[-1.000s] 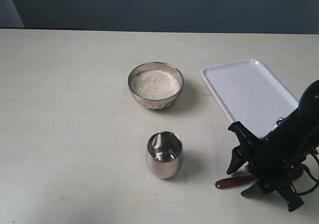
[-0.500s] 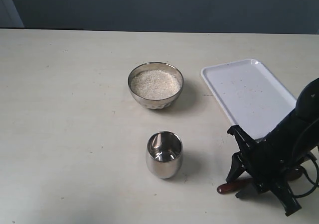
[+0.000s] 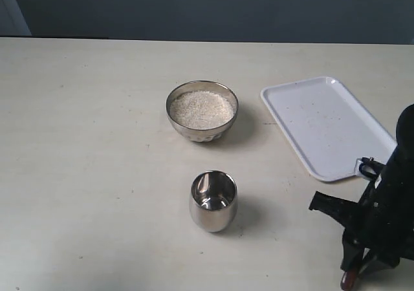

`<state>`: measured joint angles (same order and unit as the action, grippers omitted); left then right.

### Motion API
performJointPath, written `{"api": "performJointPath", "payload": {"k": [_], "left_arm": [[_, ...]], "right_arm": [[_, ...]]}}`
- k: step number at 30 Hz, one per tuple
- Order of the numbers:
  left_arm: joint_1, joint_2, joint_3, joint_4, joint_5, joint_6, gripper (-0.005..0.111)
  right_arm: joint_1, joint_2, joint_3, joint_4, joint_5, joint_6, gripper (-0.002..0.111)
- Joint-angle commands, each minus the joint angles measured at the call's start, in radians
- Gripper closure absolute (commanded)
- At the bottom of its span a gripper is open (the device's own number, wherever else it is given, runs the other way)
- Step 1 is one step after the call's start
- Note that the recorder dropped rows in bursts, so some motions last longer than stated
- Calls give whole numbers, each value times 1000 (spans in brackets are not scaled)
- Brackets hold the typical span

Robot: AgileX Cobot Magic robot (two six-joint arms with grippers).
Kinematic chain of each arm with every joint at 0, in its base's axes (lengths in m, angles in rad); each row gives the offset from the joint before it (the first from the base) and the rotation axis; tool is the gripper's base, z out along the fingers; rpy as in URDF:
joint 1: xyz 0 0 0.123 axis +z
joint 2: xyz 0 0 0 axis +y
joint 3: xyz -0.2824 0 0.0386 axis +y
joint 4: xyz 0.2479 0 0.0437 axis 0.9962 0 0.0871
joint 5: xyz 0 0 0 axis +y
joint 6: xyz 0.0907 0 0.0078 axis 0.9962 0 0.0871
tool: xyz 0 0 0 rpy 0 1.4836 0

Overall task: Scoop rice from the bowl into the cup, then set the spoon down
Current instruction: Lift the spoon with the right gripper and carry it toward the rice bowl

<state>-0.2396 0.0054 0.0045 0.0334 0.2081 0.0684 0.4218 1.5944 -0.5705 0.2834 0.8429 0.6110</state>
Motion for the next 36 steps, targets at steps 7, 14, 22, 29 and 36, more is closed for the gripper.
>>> {"api": "performJointPath", "payload": {"k": [7,14,22,29,36], "left_arm": [[-3,-5,-5,-3,-7,-4,106],[-3,-5,-5,-3,-2,-4,106],[-3,-5,-5,-3,-2,-4,106],[-3,-5,-5,-3,-2,-4,106],[-3,-5,-5,-3,-2,-4,106]], "right_arm": [[-2,-73,-12,-224,17,-89,109],[-2,-73,-195,-362,182,-182,109],[-2,-73,-422,-574,378,-330,109],[-2,-73,-470,-558,378,-408,109],[9,-62,-470,-498,378,-535,109]]}}
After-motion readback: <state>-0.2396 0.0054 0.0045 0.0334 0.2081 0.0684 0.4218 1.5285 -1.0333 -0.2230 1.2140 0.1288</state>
